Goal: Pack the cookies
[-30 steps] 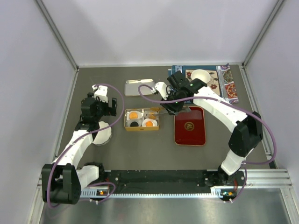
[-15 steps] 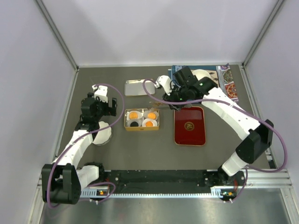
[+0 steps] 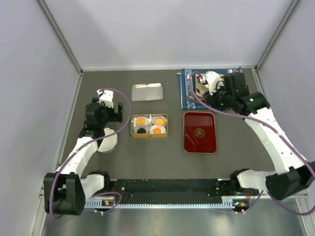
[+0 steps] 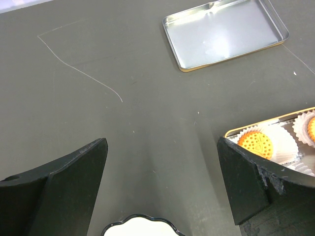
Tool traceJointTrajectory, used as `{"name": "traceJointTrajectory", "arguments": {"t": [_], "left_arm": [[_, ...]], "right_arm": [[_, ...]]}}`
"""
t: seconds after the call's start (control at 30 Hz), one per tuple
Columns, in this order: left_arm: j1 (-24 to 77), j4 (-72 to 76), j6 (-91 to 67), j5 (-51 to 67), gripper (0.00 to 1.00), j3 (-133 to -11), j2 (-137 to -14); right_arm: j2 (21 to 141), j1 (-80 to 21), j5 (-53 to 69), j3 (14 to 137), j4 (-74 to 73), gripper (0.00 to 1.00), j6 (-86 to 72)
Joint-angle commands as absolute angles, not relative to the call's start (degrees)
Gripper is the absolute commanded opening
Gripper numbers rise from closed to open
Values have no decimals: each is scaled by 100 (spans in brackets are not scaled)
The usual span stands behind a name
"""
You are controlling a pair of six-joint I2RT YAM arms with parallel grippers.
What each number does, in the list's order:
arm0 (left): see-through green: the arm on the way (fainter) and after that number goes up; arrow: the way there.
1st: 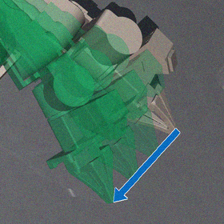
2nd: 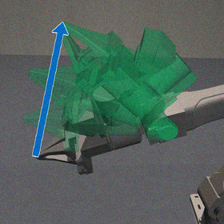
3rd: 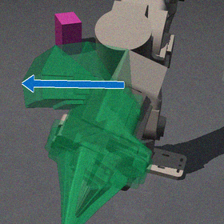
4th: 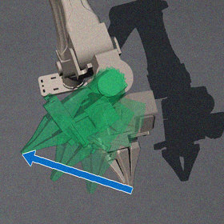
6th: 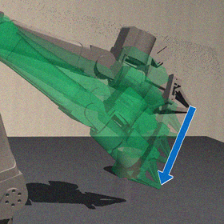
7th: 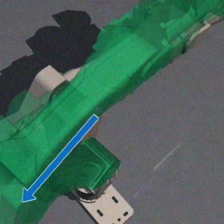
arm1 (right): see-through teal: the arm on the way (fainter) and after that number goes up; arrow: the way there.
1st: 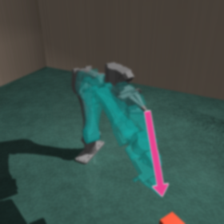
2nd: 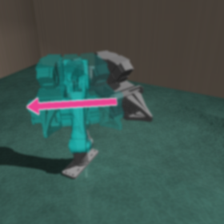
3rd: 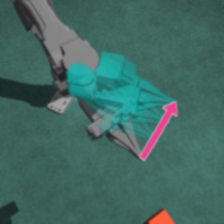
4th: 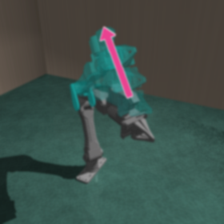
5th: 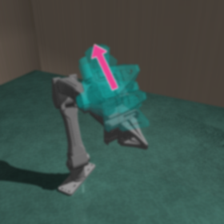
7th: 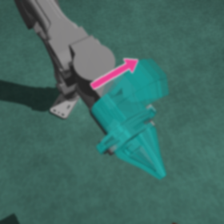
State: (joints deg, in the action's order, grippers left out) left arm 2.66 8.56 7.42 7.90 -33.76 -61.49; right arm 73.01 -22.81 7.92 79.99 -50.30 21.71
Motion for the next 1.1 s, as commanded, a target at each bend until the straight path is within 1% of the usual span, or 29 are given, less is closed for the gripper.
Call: {"name": "traceJointTrajectory", "arguments": {"t": [0.0,0.1,0.23,0.37,0.6,0.8,1.07], "left_arm": [[237,1046,747,826,99,-3533,-6055],[237,1046,756,826,99,-3516,-6056],[237,1046,747,826,99,-3516,-6082],[237,1072,738,852,99,-3516,-6126],[237,1116,747,879,99,-3489,-6170],[237,1134,791,870,99,-3507,-6196],[237,1222,695,975,99,-3542,-6346]], "right_arm": [[6663,-1777,659,7533,-4667,36,1969],[6259,-1487,563,7182,-4632,36,1986],[5750,-758,501,6524,-4509,36,1960],[5354,-301,325,6056,-4395,36,2030],[4879,622,307,5432,-4386,36,2311],[4764,1361,439,4817,-4386,36,2724],[4843,1521,650,4254,-4113,37,2962]]}}
